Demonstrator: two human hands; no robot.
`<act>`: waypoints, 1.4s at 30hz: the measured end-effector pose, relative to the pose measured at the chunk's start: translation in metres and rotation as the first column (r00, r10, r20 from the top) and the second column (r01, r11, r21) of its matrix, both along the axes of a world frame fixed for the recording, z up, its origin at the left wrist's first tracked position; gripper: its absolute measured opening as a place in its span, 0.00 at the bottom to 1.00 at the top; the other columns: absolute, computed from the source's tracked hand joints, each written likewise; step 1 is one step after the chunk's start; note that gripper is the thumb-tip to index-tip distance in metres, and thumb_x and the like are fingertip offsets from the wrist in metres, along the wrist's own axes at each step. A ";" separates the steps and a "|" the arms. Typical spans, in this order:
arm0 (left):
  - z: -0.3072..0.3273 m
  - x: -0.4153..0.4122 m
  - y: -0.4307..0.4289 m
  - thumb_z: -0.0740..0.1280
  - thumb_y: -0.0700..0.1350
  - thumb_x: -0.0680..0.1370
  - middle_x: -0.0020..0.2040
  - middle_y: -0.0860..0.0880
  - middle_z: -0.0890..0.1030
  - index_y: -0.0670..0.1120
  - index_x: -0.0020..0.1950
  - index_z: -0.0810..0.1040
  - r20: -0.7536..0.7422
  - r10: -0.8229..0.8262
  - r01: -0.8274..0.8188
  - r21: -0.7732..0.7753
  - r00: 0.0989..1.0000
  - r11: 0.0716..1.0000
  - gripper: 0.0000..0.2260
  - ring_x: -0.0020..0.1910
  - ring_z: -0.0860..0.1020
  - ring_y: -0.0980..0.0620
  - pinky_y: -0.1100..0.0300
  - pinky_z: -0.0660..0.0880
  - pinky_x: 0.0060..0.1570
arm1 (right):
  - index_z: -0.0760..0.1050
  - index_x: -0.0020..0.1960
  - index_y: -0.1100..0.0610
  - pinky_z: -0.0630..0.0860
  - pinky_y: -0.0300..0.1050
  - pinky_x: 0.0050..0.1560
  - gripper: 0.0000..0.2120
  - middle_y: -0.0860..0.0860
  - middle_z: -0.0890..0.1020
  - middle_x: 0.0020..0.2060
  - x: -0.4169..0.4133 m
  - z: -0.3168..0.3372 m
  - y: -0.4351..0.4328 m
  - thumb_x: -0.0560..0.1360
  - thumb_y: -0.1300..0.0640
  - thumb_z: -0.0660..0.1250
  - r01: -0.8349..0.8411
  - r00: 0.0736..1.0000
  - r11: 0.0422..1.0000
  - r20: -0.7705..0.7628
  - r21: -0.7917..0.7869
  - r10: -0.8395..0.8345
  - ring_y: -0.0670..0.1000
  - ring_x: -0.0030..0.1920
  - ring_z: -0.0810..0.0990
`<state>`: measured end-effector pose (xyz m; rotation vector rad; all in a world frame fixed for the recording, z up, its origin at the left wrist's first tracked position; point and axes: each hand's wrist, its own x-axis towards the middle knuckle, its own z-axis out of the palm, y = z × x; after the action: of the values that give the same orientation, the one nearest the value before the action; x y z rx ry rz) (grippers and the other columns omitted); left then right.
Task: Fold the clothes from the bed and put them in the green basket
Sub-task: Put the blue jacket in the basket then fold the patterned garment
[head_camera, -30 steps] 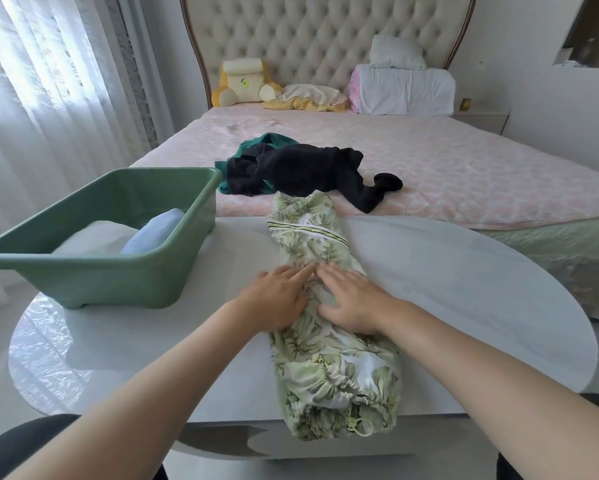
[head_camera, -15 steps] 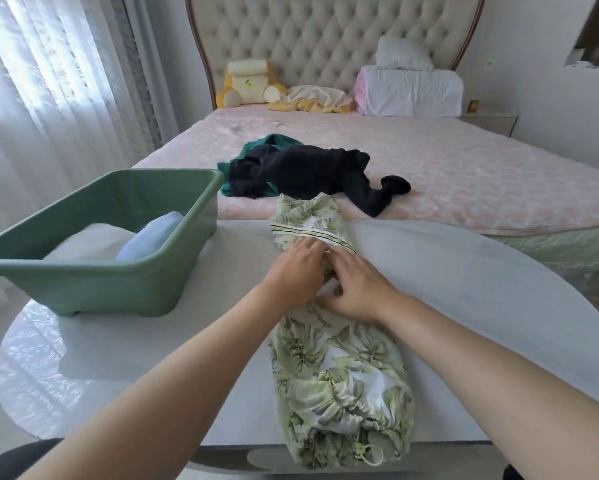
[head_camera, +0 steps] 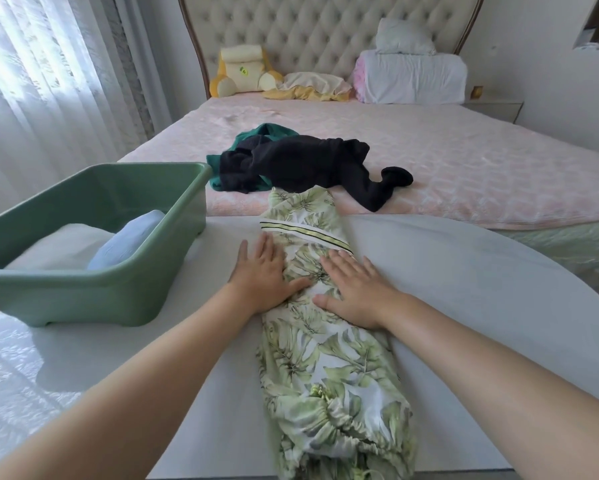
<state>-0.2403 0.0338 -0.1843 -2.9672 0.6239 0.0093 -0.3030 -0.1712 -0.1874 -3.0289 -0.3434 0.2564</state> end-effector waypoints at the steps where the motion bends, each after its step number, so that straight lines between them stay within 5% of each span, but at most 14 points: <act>1: 0.005 -0.006 0.000 0.46 0.71 0.78 0.81 0.44 0.43 0.43 0.81 0.46 0.046 -0.052 0.051 0.019 0.998 0.999 0.42 0.80 0.40 0.46 0.43 0.43 0.77 | 0.34 0.81 0.50 0.34 0.56 0.78 0.41 0.50 0.35 0.80 -0.002 0.002 0.001 0.80 0.31 0.47 -0.001 1.000 1.000 0.015 -0.019 0.002 0.49 0.79 0.32; 5: 0.025 -0.045 0.006 0.61 0.47 0.82 0.73 0.49 0.69 0.46 0.75 0.67 0.123 -0.341 0.363 -0.303 0.932 0.881 0.21 0.72 0.66 0.49 0.55 0.61 0.73 | 0.42 0.83 0.51 0.41 0.51 0.80 0.37 0.49 0.40 0.81 -0.015 0.013 0.006 0.81 0.39 0.55 -0.046 0.998 0.997 0.057 0.068 0.042 0.47 0.80 0.35; 7: 0.031 -0.075 0.010 0.61 0.49 0.82 0.68 0.51 0.73 0.47 0.72 0.72 0.079 -0.390 0.386 -0.412 0.918 0.826 0.18 0.67 0.70 0.51 0.55 0.67 0.69 | 0.45 0.83 0.50 0.44 0.50 0.80 0.36 0.46 0.42 0.82 -0.028 0.015 0.010 0.82 0.42 0.57 -0.093 0.995 0.987 0.052 0.134 0.087 0.45 0.80 0.37; 9: 0.027 -0.100 0.015 0.59 0.61 0.81 0.74 0.51 0.67 0.48 0.76 0.66 -0.068 -0.422 0.372 -0.360 0.904 0.855 0.27 0.72 0.65 0.52 0.56 0.63 0.72 | 0.45 0.83 0.50 0.44 0.50 0.80 0.36 0.45 0.43 0.81 -0.044 0.013 0.012 0.81 0.39 0.55 -0.131 0.991 0.978 0.010 0.164 0.131 0.44 0.80 0.38; 11: 0.018 -0.115 0.025 0.54 0.69 0.79 0.82 0.50 0.51 0.48 0.82 0.51 -0.173 -0.436 0.410 -0.168 0.883 0.897 0.39 0.80 0.50 0.52 0.55 0.49 0.78 | 0.41 0.82 0.49 0.43 0.49 0.80 0.44 0.46 0.41 0.81 -0.058 0.004 0.010 0.76 0.27 0.47 -0.192 0.980 0.976 -0.037 0.103 0.197 0.44 0.79 0.36; 13: 0.007 -0.121 0.034 0.52 0.69 0.79 0.81 0.49 0.38 0.48 0.81 0.40 -0.185 -0.468 0.467 -0.056 0.864 0.883 0.41 0.79 0.37 0.52 0.55 0.37 0.78 | 0.37 0.82 0.47 0.39 0.48 0.80 0.52 0.47 0.38 0.81 -0.071 -0.005 0.006 0.66 0.19 0.35 -0.224 0.974 0.974 -0.031 0.038 0.226 0.45 0.79 0.34; 16: 0.006 -0.127 0.042 0.55 0.67 0.79 0.81 0.51 0.37 0.50 0.81 0.39 -0.194 -0.471 0.467 -0.069 0.860 0.882 0.40 0.79 0.36 0.54 0.57 0.35 0.76 | 0.41 0.82 0.46 0.38 0.46 0.79 0.51 0.48 0.40 0.81 -0.086 -0.006 -0.002 0.65 0.21 0.32 -0.180 0.984 0.983 0.019 0.022 0.179 0.47 0.80 0.37; 20: 0.009 -0.135 0.049 0.61 0.61 0.81 0.81 0.51 0.56 0.50 0.81 0.57 -0.099 -0.499 0.466 -0.244 0.861 0.851 0.32 0.80 0.52 0.54 0.57 0.48 0.78 | 0.54 0.81 0.46 0.41 0.41 0.78 0.38 0.48 0.53 0.81 -0.105 0.007 -0.012 0.77 0.29 0.50 -0.280 0.951 0.958 0.154 0.069 0.267 0.47 0.81 0.47; 24: 0.021 -0.154 0.047 0.61 0.47 0.83 0.66 0.51 0.78 0.47 0.67 0.78 0.118 -0.595 0.566 -0.499 0.795 0.657 0.14 0.66 0.74 0.53 0.52 0.70 0.66 | 0.73 0.73 0.50 0.67 0.48 0.73 0.25 0.48 0.74 0.69 -0.122 0.006 -0.014 0.77 0.47 0.71 -0.410 0.884 0.894 0.320 0.180 0.341 0.49 0.71 0.71; 27: 0.021 -0.171 0.049 0.61 0.61 0.81 0.71 0.52 0.72 0.49 0.73 0.71 -0.060 -0.675 0.570 -0.483 0.736 0.665 0.24 0.72 0.68 0.54 0.52 0.65 0.71 | 0.75 0.71 0.50 0.73 0.52 0.67 0.19 0.48 0.76 0.68 -0.133 -0.002 -0.010 0.81 0.47 0.64 -0.433 0.883 0.876 0.294 0.212 0.366 0.49 0.69 0.73; 31: 0.004 -0.184 0.057 0.67 0.73 0.67 0.79 0.54 0.59 0.50 0.79 0.57 -0.007 -0.696 0.680 -0.208 0.718 0.703 0.48 0.79 0.51 0.57 0.56 0.50 0.78 | 0.72 0.74 0.50 0.71 0.52 0.70 0.20 0.47 0.72 0.72 -0.143 -0.001 -0.017 0.82 0.50 0.62 -0.427 0.891 0.879 0.266 0.215 0.368 0.48 0.73 0.69; 35: -0.003 -0.189 0.055 0.68 0.64 0.72 0.76 0.54 0.66 0.52 0.77 0.63 0.089 -0.686 0.669 -0.347 0.722 0.658 0.36 0.78 0.55 0.59 0.56 0.57 0.77 | 0.66 0.77 0.55 0.64 0.48 0.75 0.30 0.51 0.69 0.75 -0.158 0.010 -0.023 0.78 0.44 0.60 -0.501 0.864 0.818 0.215 0.284 0.455 0.48 0.75 0.64; 39: 0.003 -0.189 0.057 0.70 0.51 0.76 0.68 0.53 0.77 0.51 0.71 0.73 0.096 -0.637 0.584 -0.521 0.765 0.623 0.24 0.68 0.72 0.57 0.71 0.64 0.66 | 0.59 0.80 0.56 0.62 0.47 0.76 0.46 0.52 0.67 0.75 -0.167 0.017 -0.021 0.72 0.34 0.69 -0.586 0.810 0.749 0.216 0.308 0.545 0.50 0.75 0.65; 42: 0.007 -0.179 0.057 0.68 0.42 0.78 0.61 0.53 0.80 0.47 0.62 0.80 0.055 -0.574 0.464 -0.653 0.817 0.598 0.13 0.58 0.78 0.55 0.63 0.74 0.58 | 0.56 0.80 0.50 0.66 0.40 0.72 0.50 0.48 0.71 0.72 -0.171 0.011 -0.016 0.67 0.36 0.77 -0.547 0.835 0.774 0.283 0.320 0.472 0.47 0.70 0.72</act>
<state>-0.4191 0.0909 -0.1769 -3.2567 1.8602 -0.0177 -0.4739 -0.1875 -0.1763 -2.5034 -1.1022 -0.0706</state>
